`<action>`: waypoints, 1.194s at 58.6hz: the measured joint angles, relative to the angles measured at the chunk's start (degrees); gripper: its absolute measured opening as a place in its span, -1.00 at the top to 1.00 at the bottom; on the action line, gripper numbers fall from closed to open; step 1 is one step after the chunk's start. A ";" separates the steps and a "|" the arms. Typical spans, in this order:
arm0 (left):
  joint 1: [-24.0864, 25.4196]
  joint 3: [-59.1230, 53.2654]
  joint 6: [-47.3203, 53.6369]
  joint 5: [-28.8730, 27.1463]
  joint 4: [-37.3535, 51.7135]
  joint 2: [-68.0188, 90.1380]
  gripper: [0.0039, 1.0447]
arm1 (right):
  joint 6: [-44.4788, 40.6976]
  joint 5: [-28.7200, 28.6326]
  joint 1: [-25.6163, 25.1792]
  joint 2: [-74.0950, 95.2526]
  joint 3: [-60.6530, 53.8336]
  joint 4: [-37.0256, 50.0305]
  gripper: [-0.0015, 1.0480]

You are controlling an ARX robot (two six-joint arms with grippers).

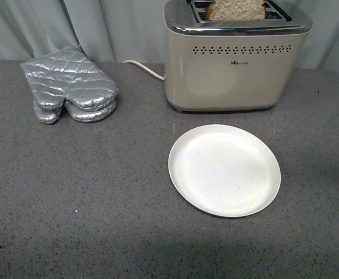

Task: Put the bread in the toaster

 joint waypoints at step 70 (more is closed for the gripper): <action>0.00 0.00 0.00 -0.02 0.00 0.00 -0.88 | -1.66 -9.25 -9.31 -38.47 -22.53 -15.87 0.99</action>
